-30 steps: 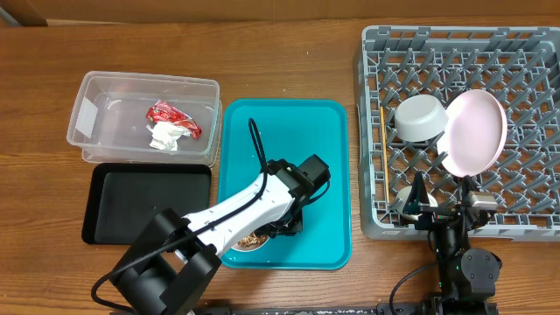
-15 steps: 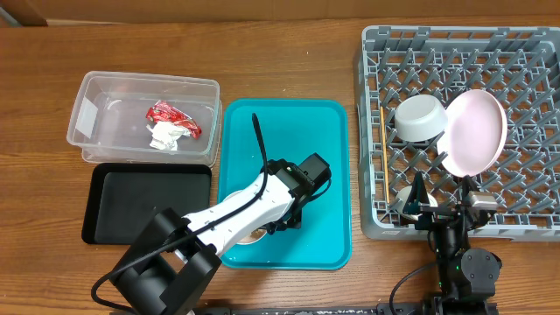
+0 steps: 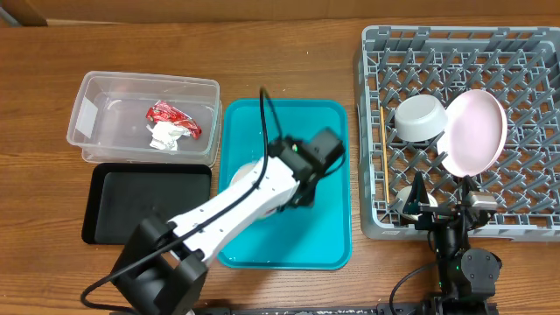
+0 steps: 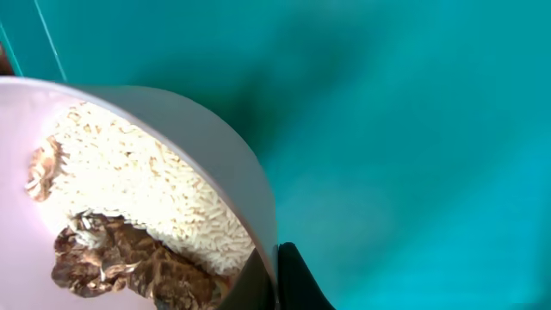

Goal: Sort waste into correct bins and load items into the dishwasher
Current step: 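Grasp the rim of the white food bowl with the left gripper, then tip the food bowl over the black tray to dump scraps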

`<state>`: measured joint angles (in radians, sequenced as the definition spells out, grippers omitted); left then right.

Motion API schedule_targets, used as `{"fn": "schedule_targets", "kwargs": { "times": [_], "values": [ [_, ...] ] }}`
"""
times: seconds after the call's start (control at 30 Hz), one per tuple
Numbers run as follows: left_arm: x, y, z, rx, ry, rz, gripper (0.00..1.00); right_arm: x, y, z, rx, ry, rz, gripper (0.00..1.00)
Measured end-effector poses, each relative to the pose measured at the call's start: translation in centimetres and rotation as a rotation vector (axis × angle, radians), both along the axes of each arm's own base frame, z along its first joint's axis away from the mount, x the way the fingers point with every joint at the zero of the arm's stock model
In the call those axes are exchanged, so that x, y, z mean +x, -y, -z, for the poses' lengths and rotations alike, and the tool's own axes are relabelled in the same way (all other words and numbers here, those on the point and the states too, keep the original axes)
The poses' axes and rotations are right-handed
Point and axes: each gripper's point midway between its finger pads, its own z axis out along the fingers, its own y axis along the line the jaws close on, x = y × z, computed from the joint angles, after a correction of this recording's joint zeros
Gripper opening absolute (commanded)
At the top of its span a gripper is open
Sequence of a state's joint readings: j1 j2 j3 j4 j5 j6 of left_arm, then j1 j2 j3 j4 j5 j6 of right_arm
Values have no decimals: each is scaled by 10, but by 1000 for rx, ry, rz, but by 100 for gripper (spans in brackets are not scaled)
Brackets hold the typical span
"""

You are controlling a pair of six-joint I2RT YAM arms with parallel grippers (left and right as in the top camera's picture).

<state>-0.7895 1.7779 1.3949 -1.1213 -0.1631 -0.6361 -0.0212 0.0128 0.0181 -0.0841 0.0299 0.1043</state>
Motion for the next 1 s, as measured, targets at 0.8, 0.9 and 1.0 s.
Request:
{"fn": "schedule_targets", "kwargs": {
  "times": [0.8,0.9,1.0],
  "values": [
    [22,-79,-84,-307,-158,-284,4,0,0,0,0,1,0,100],
    [15,-104,-111,-332,-75,-324,4,0,0,0,0,0,0,100],
    [6,-136,-124,-357,5,-401,4,0,0,0,0,0,0,100]
  ]
}}
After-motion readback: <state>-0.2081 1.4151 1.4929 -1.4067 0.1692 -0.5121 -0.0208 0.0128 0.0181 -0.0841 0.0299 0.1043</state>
